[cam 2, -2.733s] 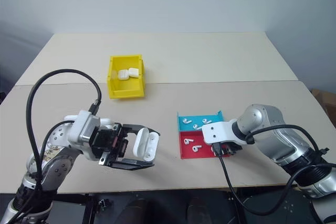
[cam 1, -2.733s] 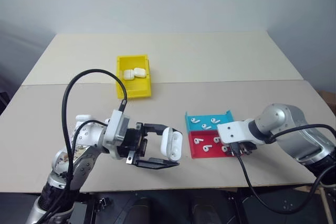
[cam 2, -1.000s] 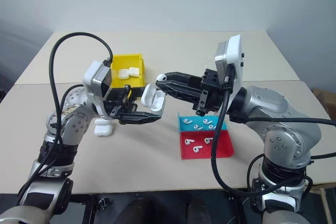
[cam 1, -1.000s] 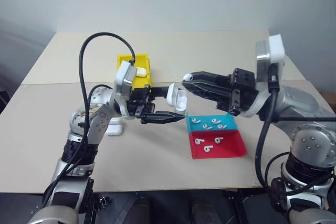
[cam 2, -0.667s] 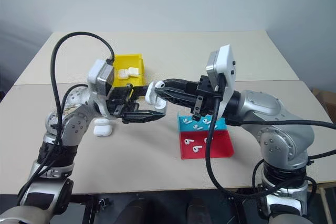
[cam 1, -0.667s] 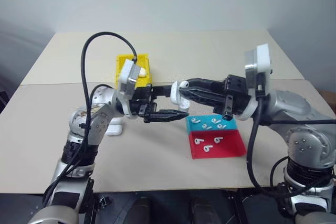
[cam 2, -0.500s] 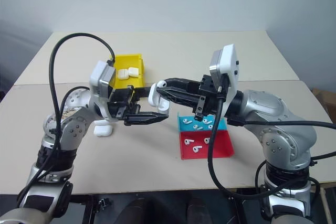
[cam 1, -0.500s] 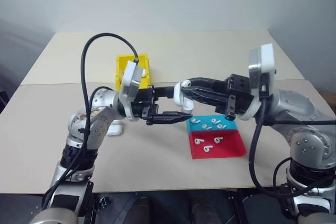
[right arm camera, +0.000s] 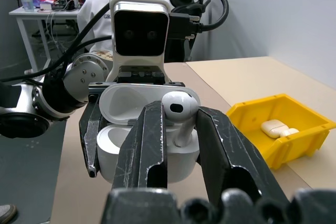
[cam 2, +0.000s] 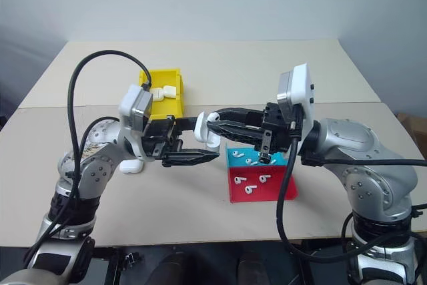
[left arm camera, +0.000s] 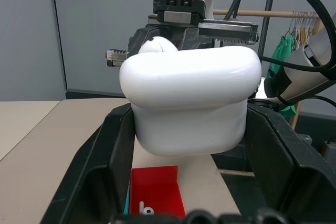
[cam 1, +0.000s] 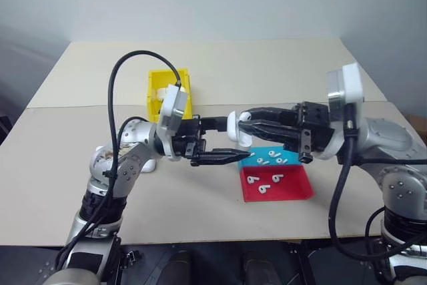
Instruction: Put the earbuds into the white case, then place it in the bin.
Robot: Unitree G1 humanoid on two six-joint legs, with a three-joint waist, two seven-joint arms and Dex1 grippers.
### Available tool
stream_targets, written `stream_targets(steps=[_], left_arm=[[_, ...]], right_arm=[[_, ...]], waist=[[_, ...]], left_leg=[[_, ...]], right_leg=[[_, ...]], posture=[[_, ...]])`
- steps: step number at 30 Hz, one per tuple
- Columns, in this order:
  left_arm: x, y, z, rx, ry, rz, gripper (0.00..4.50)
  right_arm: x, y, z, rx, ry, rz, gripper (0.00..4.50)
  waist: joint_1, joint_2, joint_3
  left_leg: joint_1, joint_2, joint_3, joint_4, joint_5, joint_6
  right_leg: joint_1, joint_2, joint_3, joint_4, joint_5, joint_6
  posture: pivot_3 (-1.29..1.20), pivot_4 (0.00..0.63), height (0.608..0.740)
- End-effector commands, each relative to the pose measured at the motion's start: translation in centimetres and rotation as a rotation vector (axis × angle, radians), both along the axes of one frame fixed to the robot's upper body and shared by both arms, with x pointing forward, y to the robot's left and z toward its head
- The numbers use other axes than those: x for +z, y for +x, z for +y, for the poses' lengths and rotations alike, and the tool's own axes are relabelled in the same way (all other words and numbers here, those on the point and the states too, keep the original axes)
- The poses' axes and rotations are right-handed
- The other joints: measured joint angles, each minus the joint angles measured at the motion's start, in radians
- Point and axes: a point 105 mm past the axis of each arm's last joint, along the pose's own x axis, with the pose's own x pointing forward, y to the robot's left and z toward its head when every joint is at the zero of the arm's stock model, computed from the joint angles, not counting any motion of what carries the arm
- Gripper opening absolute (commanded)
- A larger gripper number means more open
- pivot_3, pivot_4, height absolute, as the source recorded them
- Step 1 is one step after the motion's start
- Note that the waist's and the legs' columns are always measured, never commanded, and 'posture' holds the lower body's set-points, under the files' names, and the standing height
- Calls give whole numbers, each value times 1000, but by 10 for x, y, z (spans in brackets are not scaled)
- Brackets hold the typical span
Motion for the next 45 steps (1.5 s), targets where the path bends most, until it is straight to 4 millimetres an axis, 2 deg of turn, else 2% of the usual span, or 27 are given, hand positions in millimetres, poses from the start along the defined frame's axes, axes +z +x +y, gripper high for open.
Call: stream_targets(steps=[1,4,5,15,27,33,36,41,44,45], left_arm=[[18,-13,-1,-54,-53,-97,2828],[19,-13,-1,-60,-54,-104,2828],[19,-13,-1,-62,-55,-106,2828],[18,-10,-3,-71,-57,-121,2828],[18,-2,-8,-46,-68,-102,2828],[16,5,-1,-33,-42,-111,2828],[16,7,5,-38,-23,-127,2828],[17,0,11,-42,-15,-147,2828],[17,-4,11,-27,-27,-150,2828],[16,-5,12,-22,-31,-148,2828]], right_arm=[[-2,-1,-2,-15,-20,-3,649],[-3,0,-2,-26,-31,1,649],[-3,1,-2,-33,-33,0,1370],[0,-1,-4,-53,-33,-11,4474],[7,-15,-4,13,1,-1,4474],[14,-17,-18,22,18,17,4474],[17,-7,-33,6,-16,18,4474],[7,23,-54,-24,-226,47,4474],[-11,54,-58,-86,-428,28,4474],[-19,65,-60,-103,-514,8,4302]], waist=[[1,0,0],[1,0,0],[1,0,0],[1,0,0],[1,0,0],[2,0,0],[2,0,0],[-4,0,0],[-13,0,0],[-14,0,0]], left_leg=[[0,0,0,0,0,0],[0,0,0,0,0,0],[0,0,0,0,0,0],[0,0,0,0,0,0],[0,0,0,0,0,0],[0,0,0,0,0,0],[0,0,0,0,0,0],[0,0,1,0,0,0],[1,1,2,0,0,0],[1,1,2,0,0,0]], right_leg=[[0,0,0,0,0,0],[0,0,0,0,0,0],[0,0,0,0,0,0],[0,0,0,0,0,0],[0,0,0,0,0,0],[0,0,0,-1,0,0],[0,0,0,-1,0,0],[0,0,0,-2,0,0],[0,1,1,-2,0,0],[0,1,1,-2,0,0]], posture=[[0,150,740],[0,150,740],[0,150,740],[0,150,740],[0,150,740],[0,150,740],[0,150,740],[0,150,740],[0,150,740],[0,150,740]])
